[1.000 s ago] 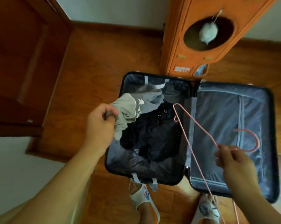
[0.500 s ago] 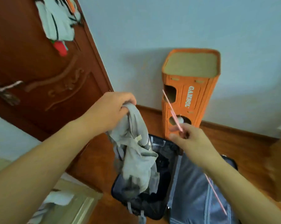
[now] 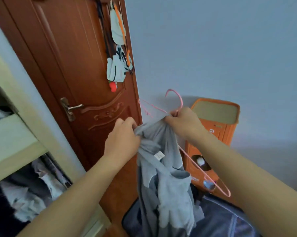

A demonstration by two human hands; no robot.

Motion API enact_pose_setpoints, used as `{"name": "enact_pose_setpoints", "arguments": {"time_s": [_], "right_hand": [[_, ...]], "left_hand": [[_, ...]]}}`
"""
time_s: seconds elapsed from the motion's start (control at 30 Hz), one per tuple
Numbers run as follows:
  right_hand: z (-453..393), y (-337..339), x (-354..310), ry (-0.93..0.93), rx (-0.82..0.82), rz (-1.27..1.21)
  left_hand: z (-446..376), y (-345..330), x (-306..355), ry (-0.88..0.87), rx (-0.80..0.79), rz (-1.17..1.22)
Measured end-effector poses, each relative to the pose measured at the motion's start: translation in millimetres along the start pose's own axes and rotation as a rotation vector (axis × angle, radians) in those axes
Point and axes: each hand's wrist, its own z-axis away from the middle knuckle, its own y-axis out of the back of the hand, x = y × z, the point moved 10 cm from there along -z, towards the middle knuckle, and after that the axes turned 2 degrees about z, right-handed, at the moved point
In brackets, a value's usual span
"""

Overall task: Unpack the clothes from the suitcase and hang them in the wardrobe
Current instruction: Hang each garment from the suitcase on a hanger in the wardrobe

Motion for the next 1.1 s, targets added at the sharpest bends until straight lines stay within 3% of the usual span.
{"name": "enact_pose_setpoints", "arguments": {"time_s": [0.13,0.33,0.4,0.5,0.53,0.67,0.73,0.8,0.9,1.03,1.1], "right_hand": [[9.8,43.9,15.1,-0.112,0.168,0.053],[35.3,130.9,46.3,-0.224,0.395,0.083],[43.0,153.4,57.3,-0.250,0.447,0.061],[54.4,173.5,81.3,-0.295,0.445,0.025],[59.5,176.7,92.8,-0.324,0.424,0.019],[82.6,151.6,138.8,-0.408,0.230,0.060],[96.6,121.3,156.5,-0.449,0.106,0.072],[112.3,92.6,168.8,-0.496,-0.020,0.112],[125.2,64.3,166.6,-0.449,-0.117,0.206],[133.2,5.5,105.4,-0.233,-0.272,-0.097],[131.3,-21.1,82.9,-0.191,-0.243,-0.168]], "left_hand": [[63.5,-64.3,-30.1,0.218,-0.138,0.258],[102.3,-105.4,-51.7,0.309,-0.157,0.157],[103.6,-112.3,-55.6,0.401,-0.238,0.223],[109.0,-119.5,-45.4,0.681,-0.515,0.711],[100.6,-109.8,-40.4,0.718,-0.532,0.829],[45.8,-57.2,-28.0,0.763,-0.267,1.249],[37.9,-46.3,-5.3,0.784,-0.242,1.386],[41.7,-38.1,25.6,0.722,-0.349,1.318],[40.3,-29.5,54.3,0.525,-0.421,0.983],[41.1,-28.6,83.3,0.266,-0.461,0.679],[45.8,-33.9,94.1,0.163,-0.489,0.590]]}}
